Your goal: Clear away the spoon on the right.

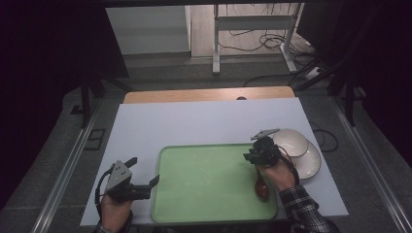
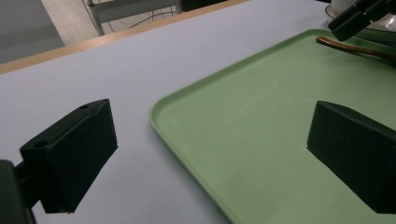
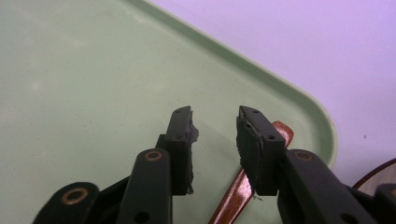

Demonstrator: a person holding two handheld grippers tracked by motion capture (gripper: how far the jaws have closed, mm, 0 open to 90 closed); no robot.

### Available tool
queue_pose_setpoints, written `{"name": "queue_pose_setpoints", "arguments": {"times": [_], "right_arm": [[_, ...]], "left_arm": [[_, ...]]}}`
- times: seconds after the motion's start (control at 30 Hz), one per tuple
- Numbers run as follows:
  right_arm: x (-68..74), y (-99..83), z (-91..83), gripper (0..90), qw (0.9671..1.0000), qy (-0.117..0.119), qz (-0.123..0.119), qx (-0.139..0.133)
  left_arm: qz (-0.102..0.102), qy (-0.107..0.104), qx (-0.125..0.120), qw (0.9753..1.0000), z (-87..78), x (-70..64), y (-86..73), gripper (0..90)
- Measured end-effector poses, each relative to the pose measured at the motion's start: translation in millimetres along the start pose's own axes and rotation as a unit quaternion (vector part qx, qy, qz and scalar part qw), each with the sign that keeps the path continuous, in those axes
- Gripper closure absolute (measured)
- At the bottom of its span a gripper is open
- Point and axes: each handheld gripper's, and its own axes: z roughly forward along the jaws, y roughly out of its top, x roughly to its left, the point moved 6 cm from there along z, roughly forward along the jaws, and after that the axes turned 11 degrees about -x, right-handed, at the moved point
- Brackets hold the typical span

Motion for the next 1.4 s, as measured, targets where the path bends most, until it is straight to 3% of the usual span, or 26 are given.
{"name": "queue_pose_setpoints", "arguments": {"times": [1.07, 1.4], "right_arm": [[5.3, 12.6, -28.6, 23.9, 0.9969, -0.019, -0.021, -0.073], [10.5, 9.3, -36.9, 15.0, 0.9963, -0.009, -0.03, -0.08]], "left_arm": [[0.001, 0.0, 0.001, 1.0, 0.1, 0.0, -0.2, 1.4], [-0.001, -0.001, 0.0, 1.0, 0.2, -0.1, -0.2, 1.4]]}}
